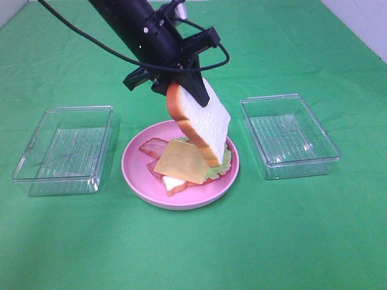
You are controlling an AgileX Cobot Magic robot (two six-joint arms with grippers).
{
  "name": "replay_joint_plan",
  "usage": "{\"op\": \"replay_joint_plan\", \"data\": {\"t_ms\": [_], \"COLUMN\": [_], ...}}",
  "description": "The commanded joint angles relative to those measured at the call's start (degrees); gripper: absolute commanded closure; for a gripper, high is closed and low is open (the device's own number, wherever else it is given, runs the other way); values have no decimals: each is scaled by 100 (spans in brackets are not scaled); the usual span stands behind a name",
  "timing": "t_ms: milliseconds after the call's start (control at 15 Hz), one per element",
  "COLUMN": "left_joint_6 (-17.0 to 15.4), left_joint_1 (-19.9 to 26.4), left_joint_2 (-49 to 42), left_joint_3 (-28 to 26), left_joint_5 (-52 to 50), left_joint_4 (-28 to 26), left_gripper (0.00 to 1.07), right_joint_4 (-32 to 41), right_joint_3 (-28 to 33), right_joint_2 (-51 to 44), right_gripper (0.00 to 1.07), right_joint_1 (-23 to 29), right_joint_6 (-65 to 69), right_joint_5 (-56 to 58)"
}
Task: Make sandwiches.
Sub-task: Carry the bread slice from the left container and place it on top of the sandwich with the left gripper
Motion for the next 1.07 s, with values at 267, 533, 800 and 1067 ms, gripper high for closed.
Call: {"op": "replay_joint_plan", "data": {"t_ms": [267, 533, 800, 1067], "left_joint_6": [46, -6, -304, -544], "left_joint_1": [-11, -11, -11, -11], "left_joint_2": [407, 636, 584, 453], "left_joint_3": [0, 0, -6, -877], "left_joint_5": [-149, -132, -69, 756], "left_joint_4": [0, 195, 1134, 2309], "left_gripper": [87, 83, 24, 4], "right_joint_4": [40, 40, 40, 40], "right_joint_3": [23, 23, 23, 23], "right_joint_2": [-178, -178, -178, -178], "right_gripper": [13, 13, 13, 13], "right_joint_1": [-11, -11, -11, -11], "right_joint_6": [-57, -57, -57, -57], "right_joint_5": [-69, -69, -69, -69]}}
